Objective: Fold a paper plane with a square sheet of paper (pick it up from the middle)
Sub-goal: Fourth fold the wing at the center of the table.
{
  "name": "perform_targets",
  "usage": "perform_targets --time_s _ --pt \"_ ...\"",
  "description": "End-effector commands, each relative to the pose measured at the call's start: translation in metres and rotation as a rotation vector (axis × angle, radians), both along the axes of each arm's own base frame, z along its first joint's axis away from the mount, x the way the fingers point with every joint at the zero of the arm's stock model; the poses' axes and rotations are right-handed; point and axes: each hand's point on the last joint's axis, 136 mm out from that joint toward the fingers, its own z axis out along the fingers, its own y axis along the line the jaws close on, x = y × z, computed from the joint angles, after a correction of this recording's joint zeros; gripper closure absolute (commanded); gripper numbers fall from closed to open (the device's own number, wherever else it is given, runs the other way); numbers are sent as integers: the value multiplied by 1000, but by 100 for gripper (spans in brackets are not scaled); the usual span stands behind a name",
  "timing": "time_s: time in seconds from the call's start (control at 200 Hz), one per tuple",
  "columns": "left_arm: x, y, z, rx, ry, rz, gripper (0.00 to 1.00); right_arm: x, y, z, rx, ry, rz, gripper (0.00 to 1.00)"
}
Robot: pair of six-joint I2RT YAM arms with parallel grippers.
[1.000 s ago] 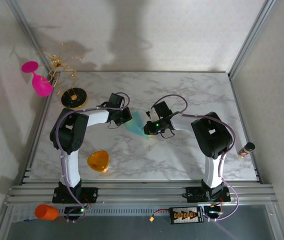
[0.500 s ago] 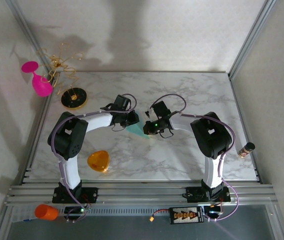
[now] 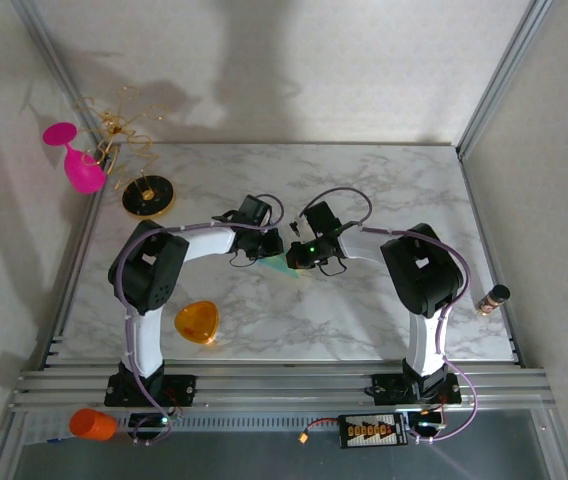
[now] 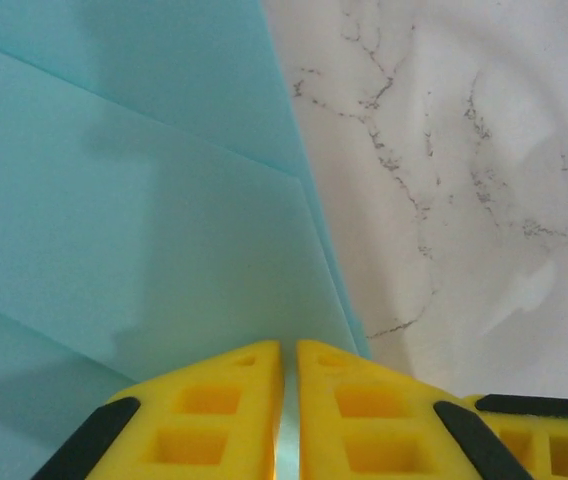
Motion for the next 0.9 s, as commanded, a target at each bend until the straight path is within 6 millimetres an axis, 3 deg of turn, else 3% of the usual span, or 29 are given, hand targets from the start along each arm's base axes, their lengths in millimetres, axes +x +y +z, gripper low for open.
perform_targets --time_s 0.0,0.28,0.551,0.666,0.896 --pt "9 40 -24 113 39 75 85 -27 -41 -57 -223 109 -18 96" --pt "51 93 -22 152 11 194 81 -50 -59 -77 -275 168 -24 96" --pt "84 133 -21 200 -21 256 79 -46 -53 -70 -246 161 -35 96" --pt "97 141 -8 233 -59 264 78 -41 -36 -57 -172 156 -41 96" --pt "114 165 48 301 -177 418 68 -47 -14 -38 -71 217 -180 96"
